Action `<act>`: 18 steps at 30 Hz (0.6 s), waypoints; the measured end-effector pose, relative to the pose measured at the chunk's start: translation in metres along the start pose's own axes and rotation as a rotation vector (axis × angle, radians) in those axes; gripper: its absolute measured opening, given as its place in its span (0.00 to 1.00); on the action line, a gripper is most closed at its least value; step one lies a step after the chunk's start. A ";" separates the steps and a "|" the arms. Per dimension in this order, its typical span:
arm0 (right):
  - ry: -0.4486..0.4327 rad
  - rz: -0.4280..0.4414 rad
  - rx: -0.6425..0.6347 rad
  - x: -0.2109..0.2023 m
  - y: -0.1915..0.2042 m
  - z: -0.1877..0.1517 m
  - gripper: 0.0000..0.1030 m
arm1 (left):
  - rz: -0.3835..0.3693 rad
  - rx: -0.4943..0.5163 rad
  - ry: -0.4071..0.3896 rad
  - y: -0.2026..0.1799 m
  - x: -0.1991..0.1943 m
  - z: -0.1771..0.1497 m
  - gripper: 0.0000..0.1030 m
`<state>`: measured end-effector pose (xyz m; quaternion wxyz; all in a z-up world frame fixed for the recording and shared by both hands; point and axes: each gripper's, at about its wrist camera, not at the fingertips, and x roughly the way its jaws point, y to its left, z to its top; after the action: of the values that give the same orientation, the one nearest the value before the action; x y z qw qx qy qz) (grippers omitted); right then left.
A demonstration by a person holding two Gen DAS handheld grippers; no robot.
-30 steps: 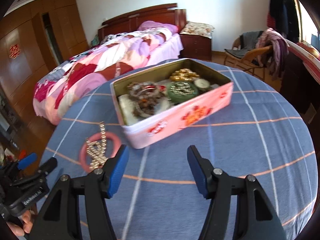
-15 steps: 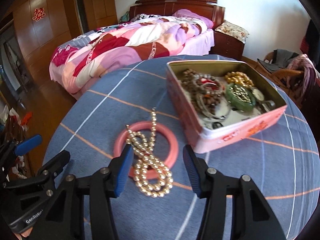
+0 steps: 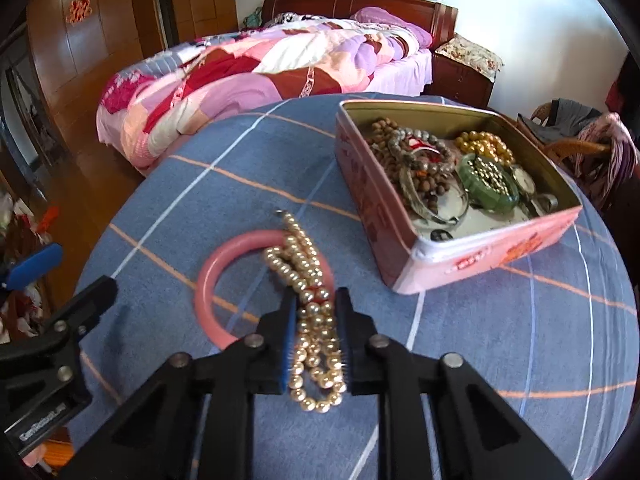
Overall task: Organize jewelry
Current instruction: 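Lift the pearl necklace off the table with the right gripper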
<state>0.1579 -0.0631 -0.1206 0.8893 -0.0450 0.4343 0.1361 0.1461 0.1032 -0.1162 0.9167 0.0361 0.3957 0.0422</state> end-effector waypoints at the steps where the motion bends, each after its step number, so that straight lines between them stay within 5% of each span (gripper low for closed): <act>1: -0.009 0.013 0.016 -0.005 -0.003 -0.002 0.15 | 0.000 0.003 0.000 -0.001 0.000 0.000 0.69; 10: -0.068 0.011 0.116 -0.034 -0.034 -0.011 0.15 | -0.025 0.001 0.028 -0.007 0.005 0.001 0.69; 18: -0.026 -0.065 0.165 -0.030 -0.058 -0.025 0.15 | -0.132 -0.025 0.064 -0.021 0.018 0.015 0.69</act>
<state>0.1374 -0.1296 -0.1149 0.8995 0.0163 0.4308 0.0714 0.1708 0.0839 -0.1208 0.9049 -0.0029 0.4255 -0.0124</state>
